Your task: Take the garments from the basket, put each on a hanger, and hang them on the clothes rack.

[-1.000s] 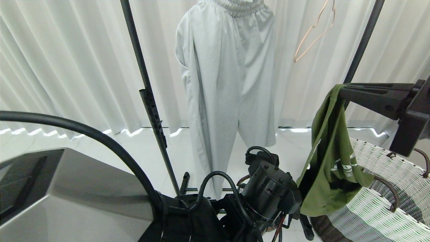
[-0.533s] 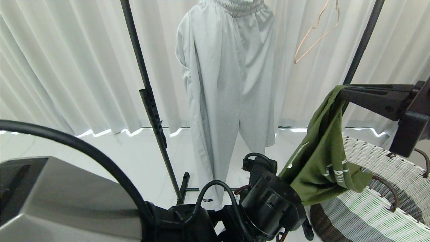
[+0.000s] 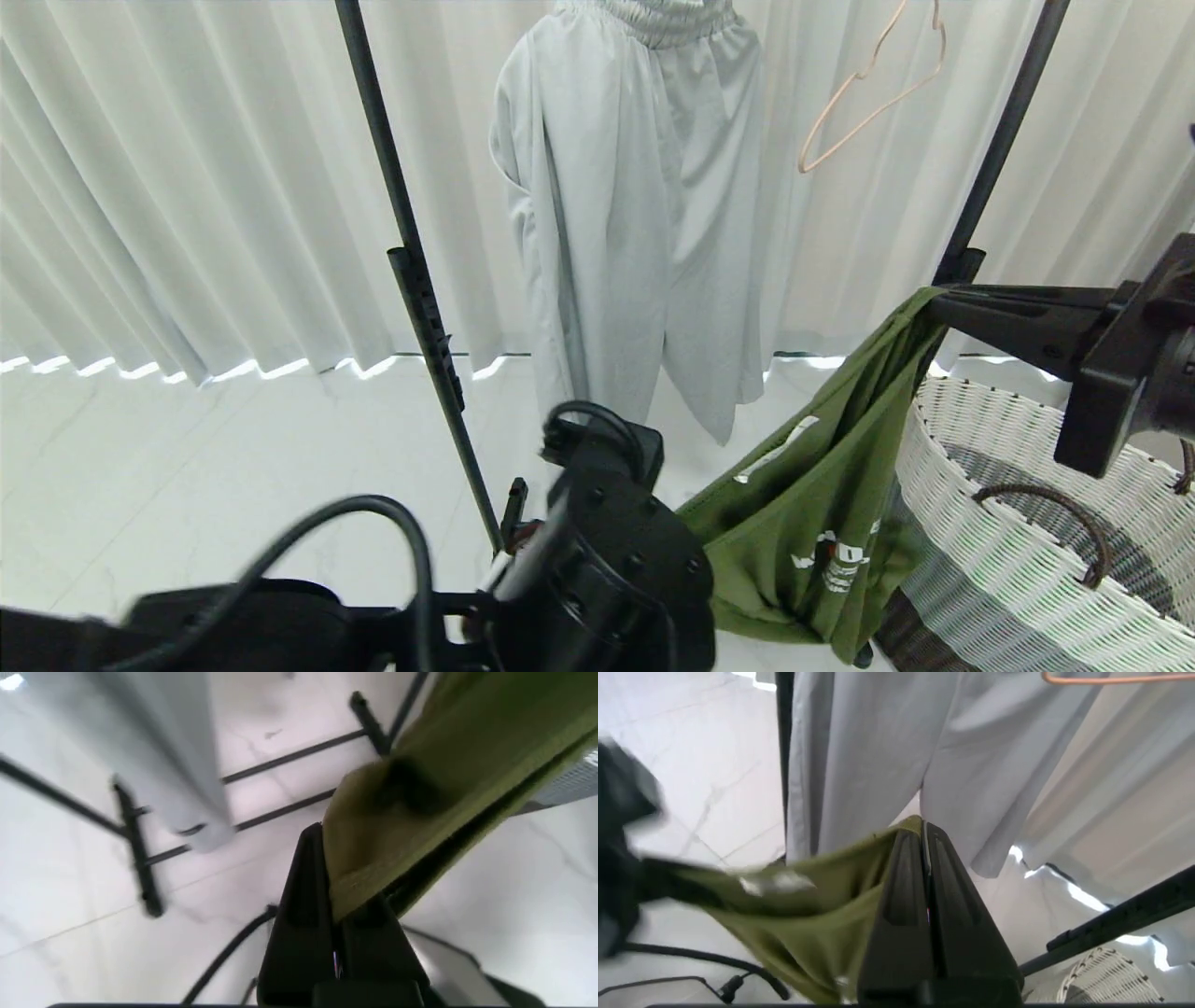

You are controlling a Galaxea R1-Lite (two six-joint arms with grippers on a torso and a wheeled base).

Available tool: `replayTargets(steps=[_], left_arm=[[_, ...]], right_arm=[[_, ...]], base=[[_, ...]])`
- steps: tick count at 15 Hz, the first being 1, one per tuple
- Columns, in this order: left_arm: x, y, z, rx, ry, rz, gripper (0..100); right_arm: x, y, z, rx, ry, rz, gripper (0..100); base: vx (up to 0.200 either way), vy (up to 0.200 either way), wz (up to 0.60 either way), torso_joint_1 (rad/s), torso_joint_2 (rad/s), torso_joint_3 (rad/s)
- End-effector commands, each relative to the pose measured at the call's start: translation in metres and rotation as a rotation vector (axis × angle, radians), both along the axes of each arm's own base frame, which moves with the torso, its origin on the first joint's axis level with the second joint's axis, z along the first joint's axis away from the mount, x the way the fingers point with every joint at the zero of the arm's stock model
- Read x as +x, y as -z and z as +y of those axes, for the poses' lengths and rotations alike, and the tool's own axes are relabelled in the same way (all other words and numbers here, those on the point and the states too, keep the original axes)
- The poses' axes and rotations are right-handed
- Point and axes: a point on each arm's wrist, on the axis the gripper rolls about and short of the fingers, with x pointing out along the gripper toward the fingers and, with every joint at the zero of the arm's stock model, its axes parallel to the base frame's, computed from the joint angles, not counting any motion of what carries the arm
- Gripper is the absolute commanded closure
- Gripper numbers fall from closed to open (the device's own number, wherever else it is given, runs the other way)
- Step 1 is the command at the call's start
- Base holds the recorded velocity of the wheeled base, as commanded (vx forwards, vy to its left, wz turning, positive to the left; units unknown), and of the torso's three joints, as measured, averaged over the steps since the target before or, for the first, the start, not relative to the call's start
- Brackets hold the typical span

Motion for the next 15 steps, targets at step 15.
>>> replayTargets(steps=[15], left_arm=[[-0.039, -0.225, 0.112, -0.037, 0.020, -0.494, 100]], right_arm=[[-0.011, -0.090, -0.010, -0.010, -0.016, -0.257, 100]], base=[[0.000, 0.000, 0.00, 0.000, 0.00, 0.000]])
